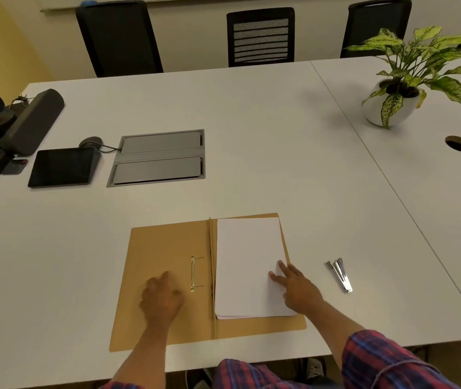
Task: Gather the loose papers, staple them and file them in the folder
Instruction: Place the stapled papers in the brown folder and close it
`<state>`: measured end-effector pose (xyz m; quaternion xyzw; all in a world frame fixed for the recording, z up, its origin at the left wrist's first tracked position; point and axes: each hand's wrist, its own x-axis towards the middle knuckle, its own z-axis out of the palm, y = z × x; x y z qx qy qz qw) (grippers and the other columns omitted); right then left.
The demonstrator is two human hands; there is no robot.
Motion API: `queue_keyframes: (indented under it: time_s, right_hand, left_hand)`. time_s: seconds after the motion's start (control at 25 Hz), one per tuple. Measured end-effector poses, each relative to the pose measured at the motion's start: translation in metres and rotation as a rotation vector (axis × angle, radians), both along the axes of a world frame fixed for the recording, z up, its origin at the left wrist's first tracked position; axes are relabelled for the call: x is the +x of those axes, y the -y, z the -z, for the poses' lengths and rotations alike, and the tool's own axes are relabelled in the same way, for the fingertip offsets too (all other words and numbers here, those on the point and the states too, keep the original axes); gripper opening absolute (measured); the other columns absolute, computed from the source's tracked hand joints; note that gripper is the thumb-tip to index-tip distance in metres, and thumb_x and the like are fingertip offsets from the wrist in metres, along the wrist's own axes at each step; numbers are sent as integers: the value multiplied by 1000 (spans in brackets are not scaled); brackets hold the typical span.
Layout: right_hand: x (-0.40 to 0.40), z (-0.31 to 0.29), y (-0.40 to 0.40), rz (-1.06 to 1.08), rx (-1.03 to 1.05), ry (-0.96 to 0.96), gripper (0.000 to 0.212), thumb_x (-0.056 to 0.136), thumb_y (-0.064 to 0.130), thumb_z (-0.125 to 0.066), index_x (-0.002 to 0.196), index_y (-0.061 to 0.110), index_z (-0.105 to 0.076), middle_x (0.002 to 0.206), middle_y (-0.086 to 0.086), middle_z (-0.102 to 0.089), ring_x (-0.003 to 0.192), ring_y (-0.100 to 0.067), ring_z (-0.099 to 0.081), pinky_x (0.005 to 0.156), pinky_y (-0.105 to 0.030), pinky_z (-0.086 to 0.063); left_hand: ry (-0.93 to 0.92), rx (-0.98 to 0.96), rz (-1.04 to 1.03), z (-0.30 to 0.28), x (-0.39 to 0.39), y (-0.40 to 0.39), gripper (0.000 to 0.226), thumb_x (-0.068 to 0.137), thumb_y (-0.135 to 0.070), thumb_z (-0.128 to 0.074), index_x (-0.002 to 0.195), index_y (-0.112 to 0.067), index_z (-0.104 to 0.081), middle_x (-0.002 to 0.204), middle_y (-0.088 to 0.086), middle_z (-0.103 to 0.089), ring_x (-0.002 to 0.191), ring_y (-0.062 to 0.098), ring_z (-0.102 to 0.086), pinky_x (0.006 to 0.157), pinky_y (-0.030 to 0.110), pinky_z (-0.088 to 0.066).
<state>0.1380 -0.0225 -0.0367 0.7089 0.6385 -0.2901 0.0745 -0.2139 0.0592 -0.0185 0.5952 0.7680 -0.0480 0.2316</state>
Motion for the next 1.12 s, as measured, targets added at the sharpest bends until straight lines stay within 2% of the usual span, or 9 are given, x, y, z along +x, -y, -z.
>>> queue_keyframes:
  time_s: [0.12, 0.28, 0.44, 0.52, 0.6, 0.68, 0.8, 0.96, 1.12]
  right_hand:
    - [6, 2, 0, -33, -100, -71, 97, 82, 47, -73, 156, 39, -11, 164, 11, 19, 152, -19, 14, 118, -48, -32]
    - [6, 8, 4, -85, -79, -30, 107, 79, 45, -78, 156, 38, -4, 163, 8, 23, 152, -21, 17, 116, -48, -37]
    - [0, -1, 1, -108, -88, 35, 106, 78, 45, -78, 157, 35, -7, 166, 3, 18, 153, -25, 12, 117, -48, -31]
    - [-6, -8, -1, -151, -83, 138, 104, 77, 51, -76, 156, 33, -11, 167, -2, 10, 153, -30, 3, 121, -51, -19]
    - [-18, -17, -5, -184, -34, 231, 102, 74, 63, -71, 154, 27, -20, 167, -8, -2, 152, -34, -7, 122, -53, -16]
    - [-40, -20, -9, -245, 38, 240, 103, 73, 70, -66, 153, 21, -23, 166, -10, -8, 151, -35, -12, 121, -53, -18]
    - [-82, -15, -7, -427, 34, 209, 102, 78, 68, -63, 155, 21, -15, 166, -14, -4, 150, -40, -12, 118, -53, -25]
    - [-105, -12, -3, -565, 50, 298, 85, 94, 58, -48, 155, 11, -12, 163, -25, -6, 144, -54, -20, 104, -54, -44]
    - [-108, -15, -2, -696, 112, 372, 68, 106, 41, -27, 153, -4, -9, 156, -40, -12, 137, -61, -27, 102, -54, -47]
  left_hand:
    - [-29, -133, -357, 1, -55, 16, 77, 75, -46, -71, 136, -11, -41, 133, 20, -44, 122, 43, -48, 100, 53, -42]
    - [48, -71, -546, 11, -96, 20, 85, 76, -48, -75, 139, -3, -40, 137, 25, -44, 126, 48, -45, 103, 59, -39]
    - [271, -84, -595, 12, -121, 8, 61, 80, -55, -71, 88, 4, -60, 90, 19, -63, 87, 39, -60, 95, 53, -49]
    - [408, -118, -671, 5, -127, 7, 55, 81, -48, -74, 98, 3, -59, 101, 22, -61, 100, 43, -60, 96, 50, -46]
    - [498, -113, -754, 1, -135, 3, 71, 80, -41, -78, 122, 12, -56, 116, 29, -61, 111, 47, -58, 94, 48, -47]
    - [545, -71, -750, -16, -142, -2, 58, 81, -31, -78, 114, 14, -62, 96, 26, -65, 87, 40, -62, 82, 43, -49]
    - [624, -34, -683, -50, -143, -10, 24, 83, -20, -74, 79, 1, -64, 69, 13, -55, 61, 26, -48, 61, 34, -41]
    - [805, 26, -460, -88, -125, -7, 33, 87, -18, -69, 60, -4, -56, 64, 13, -53, 65, 26, -47, 61, 33, -38]
    - [893, 110, -319, -120, -93, 1, 33, 88, -17, -69, 58, -7, -62, 62, 12, -55, 63, 24, -47, 62, 33, -39]
